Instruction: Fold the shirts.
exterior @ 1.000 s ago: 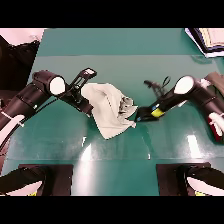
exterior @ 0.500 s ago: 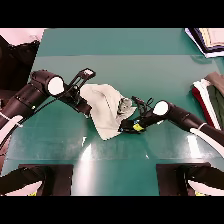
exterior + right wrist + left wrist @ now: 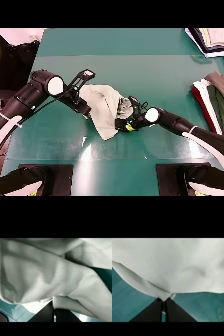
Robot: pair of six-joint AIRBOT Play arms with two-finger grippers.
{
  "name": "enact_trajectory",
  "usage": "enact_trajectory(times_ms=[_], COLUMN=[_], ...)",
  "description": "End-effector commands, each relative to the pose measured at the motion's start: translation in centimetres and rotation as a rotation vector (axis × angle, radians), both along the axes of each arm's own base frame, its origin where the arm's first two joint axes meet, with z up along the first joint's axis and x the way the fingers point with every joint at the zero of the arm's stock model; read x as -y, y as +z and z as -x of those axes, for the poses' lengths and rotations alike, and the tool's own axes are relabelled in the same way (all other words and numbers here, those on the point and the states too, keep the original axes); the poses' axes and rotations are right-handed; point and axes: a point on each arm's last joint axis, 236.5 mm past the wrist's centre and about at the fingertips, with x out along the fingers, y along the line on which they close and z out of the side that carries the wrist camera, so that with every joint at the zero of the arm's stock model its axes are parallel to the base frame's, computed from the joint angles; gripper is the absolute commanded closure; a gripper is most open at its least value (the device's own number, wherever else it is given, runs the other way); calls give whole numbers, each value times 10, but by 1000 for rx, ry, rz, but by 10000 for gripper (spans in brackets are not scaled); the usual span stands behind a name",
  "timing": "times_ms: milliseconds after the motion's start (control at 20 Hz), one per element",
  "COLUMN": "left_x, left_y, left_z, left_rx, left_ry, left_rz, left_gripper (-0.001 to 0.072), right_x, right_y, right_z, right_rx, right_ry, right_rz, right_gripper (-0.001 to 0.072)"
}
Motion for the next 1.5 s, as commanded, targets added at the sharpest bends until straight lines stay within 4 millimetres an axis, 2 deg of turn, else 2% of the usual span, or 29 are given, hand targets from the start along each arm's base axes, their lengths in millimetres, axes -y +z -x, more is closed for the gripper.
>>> enact_trajectory(times_ms=[0, 50, 150, 300, 400, 500, 600, 650, 800, 950, 1100, 1200, 1300, 1450], left_x=[-14, -24, -47, -77, -90, -99, -105, -107, -111, -106, -87, -71, -66, -65], left_y=[13, 24, 59, 137, 192, 241, 282, 301, 360, 406, 433, 430, 412, 360], left_z=[-4, -7, -10, -11, -4, 7, 19, 24, 43, 69, 95, 106, 105, 80], left_rx=[58, 93, 181, 375, 505, 622, 698, 736, 848, 921, 939, 893, 826, 697], left_ry=[-2, -2, 17, 78, 122, 144, 162, 169, 203, 192, 120, 66, 52, 79], left_rz=[-43, -74, -112, -94, -32, 22, 67, 89, 199, 331, 460, 511, 488, 375], left_gripper=[678, 678, 678, 678, 678, 678, 678, 678, 678, 678, 678, 678, 678, 678], right_x=[3, 10, 36, 99, 151, 202, 246, 262, 298, 316, 326, 331, 335, 342], right_y=[31, 50, 100, 193, 250, 294, 332, 349, 390, 412, 427, 434, 436, 421], right_z=[-20, -29, -51, -78, -81, -72, -58, -49, -23, -2, 6, 3, -5, -26], right_rx=[156, 202, 312, 505, 635, 728, 806, 841, 908, 914, 891, 869, 835, 728], right_ry=[-3, -21, -92, -254, -317, -375, -435, -461, -534, -558, -554, -547, -525, -480], right_rz=[-18, -36, -85, -161, -120, -26, 81, 122, 227, 324, 384, 400, 405, 388], right_gripper=[696, 696, 696, 696, 696, 696, 696, 697, 697, 697, 696, 696, 697, 696])
